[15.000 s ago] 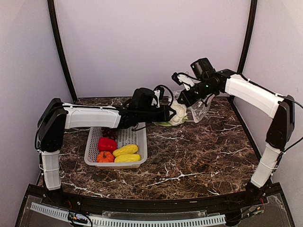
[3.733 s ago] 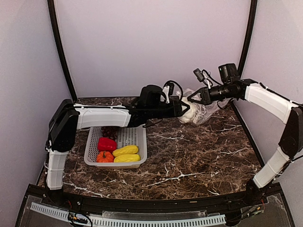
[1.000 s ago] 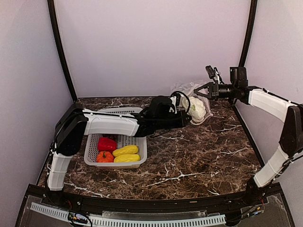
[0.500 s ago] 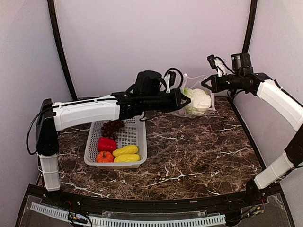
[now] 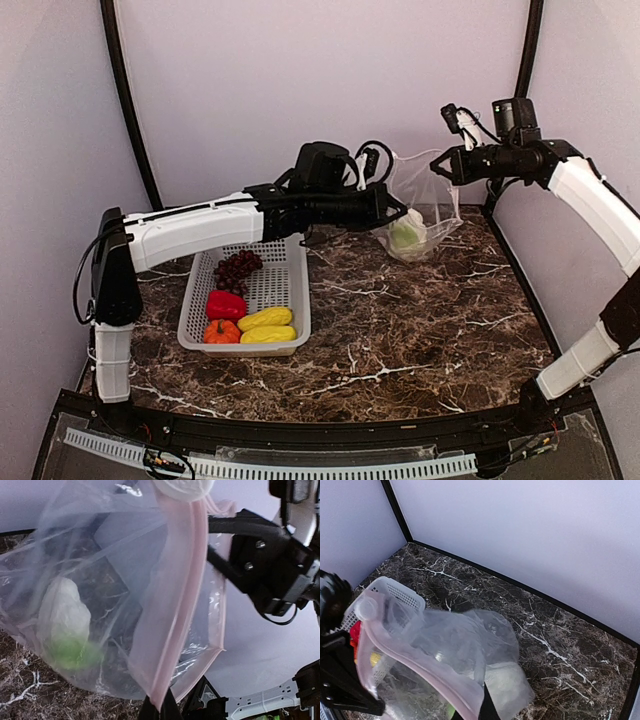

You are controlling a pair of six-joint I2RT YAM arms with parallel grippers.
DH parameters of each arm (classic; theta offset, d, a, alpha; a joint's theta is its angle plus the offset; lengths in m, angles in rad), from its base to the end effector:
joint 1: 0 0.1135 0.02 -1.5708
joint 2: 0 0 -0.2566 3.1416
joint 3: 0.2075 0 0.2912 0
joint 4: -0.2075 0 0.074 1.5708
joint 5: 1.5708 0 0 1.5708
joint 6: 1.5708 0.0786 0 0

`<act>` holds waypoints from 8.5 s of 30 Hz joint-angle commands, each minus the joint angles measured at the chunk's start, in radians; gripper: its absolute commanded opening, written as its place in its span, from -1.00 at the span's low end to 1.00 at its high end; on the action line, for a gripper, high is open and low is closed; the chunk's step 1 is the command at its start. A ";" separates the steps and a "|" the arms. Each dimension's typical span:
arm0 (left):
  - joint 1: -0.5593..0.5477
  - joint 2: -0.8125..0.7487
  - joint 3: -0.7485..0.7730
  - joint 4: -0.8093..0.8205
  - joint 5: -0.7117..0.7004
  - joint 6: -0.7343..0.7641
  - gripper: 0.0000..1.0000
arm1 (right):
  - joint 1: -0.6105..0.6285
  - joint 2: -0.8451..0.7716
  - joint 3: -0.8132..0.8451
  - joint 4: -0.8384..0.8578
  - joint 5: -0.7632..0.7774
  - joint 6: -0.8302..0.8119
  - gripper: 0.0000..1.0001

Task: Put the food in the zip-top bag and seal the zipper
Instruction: Adjust the zipper food storage bag at the center of the board, then pick up the fake fruit from the bin, then place the fake fruit in the zipper food storage bag, then pick up the fake fruit from the bin.

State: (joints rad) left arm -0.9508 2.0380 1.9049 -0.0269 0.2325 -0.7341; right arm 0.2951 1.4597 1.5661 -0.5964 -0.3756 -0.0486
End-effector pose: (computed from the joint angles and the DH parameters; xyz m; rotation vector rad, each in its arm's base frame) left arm 0.3191 -0.4781 0.3403 0.4030 1.9145 -1.3886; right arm 0.3727 0.1434 0.3892 -0.5818 1.9833 0.5388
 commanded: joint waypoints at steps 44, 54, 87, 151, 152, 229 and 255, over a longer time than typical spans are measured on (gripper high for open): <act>0.168 -0.452 -0.474 -0.929 -0.128 0.920 0.54 | 0.007 -0.032 -0.102 0.080 0.019 -0.071 -1.00; 0.184 -0.356 -0.546 -0.787 -0.191 1.008 0.63 | 0.007 -0.044 -0.167 0.109 -0.012 -0.071 -1.00; 0.229 -0.170 -0.548 -0.723 -0.193 0.979 -0.06 | 0.007 -0.032 -0.175 0.111 -0.088 -0.043 -1.00; -0.141 0.128 0.001 0.434 -0.634 0.678 -0.04 | 0.075 0.184 0.285 -0.308 -0.095 0.044 -1.00; -0.140 0.128 -0.002 0.432 -0.649 0.673 0.02 | 0.076 0.185 0.286 -0.308 -0.092 0.045 -1.00; -0.061 -0.338 -0.551 -0.996 -0.434 0.922 0.62 | 0.068 0.060 -0.142 -0.057 -0.220 -0.137 -1.00; -0.019 -0.212 -0.609 -0.949 -0.155 1.106 0.67 | 0.072 0.064 -0.156 -0.046 -0.213 -0.137 -1.00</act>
State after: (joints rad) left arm -0.9699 1.7992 1.3270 -0.9478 -0.0139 0.3386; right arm 0.3595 1.5398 1.4147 -0.6758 -0.5808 -0.1799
